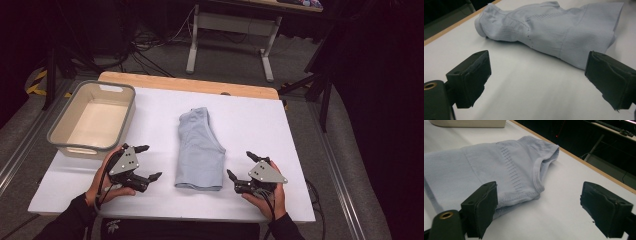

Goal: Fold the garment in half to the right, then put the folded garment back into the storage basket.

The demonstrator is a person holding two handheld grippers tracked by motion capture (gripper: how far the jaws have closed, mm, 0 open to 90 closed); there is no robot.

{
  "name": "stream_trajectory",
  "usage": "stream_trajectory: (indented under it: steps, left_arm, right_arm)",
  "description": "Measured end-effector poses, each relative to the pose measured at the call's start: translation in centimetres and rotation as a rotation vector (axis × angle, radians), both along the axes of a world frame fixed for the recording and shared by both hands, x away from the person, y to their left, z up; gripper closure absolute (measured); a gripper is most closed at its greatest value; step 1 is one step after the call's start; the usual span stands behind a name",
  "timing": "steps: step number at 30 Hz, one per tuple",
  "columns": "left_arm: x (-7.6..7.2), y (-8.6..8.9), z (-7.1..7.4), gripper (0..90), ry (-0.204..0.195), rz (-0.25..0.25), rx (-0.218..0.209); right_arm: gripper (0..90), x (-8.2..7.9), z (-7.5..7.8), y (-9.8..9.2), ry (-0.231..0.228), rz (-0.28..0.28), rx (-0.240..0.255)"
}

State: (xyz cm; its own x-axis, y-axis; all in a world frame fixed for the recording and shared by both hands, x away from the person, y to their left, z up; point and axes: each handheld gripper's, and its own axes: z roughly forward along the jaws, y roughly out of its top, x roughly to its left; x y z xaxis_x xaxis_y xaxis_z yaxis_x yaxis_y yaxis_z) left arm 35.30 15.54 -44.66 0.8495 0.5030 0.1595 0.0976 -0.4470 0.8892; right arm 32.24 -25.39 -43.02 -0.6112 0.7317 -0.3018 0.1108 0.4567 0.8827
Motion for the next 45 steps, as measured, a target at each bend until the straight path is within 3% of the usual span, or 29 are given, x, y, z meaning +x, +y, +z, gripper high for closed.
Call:
stream_trajectory:
  steps: [8,17,26,45]
  left_arm:
    - [-0.7,0.9,-0.8,8.8,0.024,0.025,0.023]
    - [-1.0,1.4,-1.0,7.9,0.030,0.040,0.027]
    - [-1.3,2.1,-1.2,7.9,0.043,0.053,0.028]
    - [-0.8,1.0,-1.0,9.0,0.062,0.006,0.040]
  right_arm:
    - [15.4,-0.5,-0.6,-0.8,-0.020,-0.020,-0.026]
    - [15.2,-0.5,-0.6,-1.5,-0.013,-0.017,0.011]
    - [15.2,-0.3,-0.7,-1.0,-0.007,-0.003,-0.008]
    - [15.8,-0.7,-1.0,-1.2,0.000,-0.028,-0.016]
